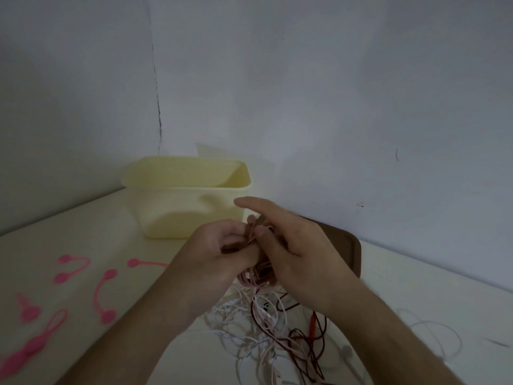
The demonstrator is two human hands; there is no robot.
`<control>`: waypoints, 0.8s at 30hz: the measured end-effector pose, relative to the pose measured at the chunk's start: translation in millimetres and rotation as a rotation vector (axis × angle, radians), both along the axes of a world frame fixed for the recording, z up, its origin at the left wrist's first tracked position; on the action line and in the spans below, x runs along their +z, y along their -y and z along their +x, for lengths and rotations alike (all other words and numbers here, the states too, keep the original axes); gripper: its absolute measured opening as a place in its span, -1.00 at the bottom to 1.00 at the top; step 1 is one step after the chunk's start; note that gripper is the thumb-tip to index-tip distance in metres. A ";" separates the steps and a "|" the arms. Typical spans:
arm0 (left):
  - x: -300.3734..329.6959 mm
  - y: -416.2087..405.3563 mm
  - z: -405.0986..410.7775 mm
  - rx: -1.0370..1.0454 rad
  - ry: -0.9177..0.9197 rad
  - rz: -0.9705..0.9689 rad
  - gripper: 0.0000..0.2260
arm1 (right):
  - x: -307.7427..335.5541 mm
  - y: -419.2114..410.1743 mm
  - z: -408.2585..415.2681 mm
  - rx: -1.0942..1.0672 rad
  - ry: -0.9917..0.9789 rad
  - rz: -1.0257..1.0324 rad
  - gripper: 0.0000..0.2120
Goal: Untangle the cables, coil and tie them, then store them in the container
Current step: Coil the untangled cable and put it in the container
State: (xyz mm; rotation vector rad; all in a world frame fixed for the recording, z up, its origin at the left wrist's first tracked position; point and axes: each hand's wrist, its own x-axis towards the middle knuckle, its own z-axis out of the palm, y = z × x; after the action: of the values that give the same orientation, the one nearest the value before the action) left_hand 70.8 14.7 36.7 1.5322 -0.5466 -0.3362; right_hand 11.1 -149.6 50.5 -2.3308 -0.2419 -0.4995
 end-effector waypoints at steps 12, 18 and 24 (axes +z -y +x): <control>-5.3 -7.7 10.7 -0.108 -0.081 -0.149 -0.73 | 13.9 9.9 -6.6 0.060 -0.198 0.057 -0.73; -6.6 -9.3 11.6 -0.117 -0.034 -0.117 -0.64 | 16.6 10.2 -6.0 -0.015 -0.093 -0.004 -0.73; -4.9 -1.9 7.3 0.060 0.116 -0.075 -0.69 | 14.1 8.3 -3.9 -0.103 -0.049 0.032 -0.83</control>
State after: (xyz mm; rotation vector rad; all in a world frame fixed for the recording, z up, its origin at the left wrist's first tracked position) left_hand 78.0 16.6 31.9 1.4982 -0.5965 -0.1800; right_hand 7.1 -157.9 64.6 -2.3292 -0.0902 -0.4919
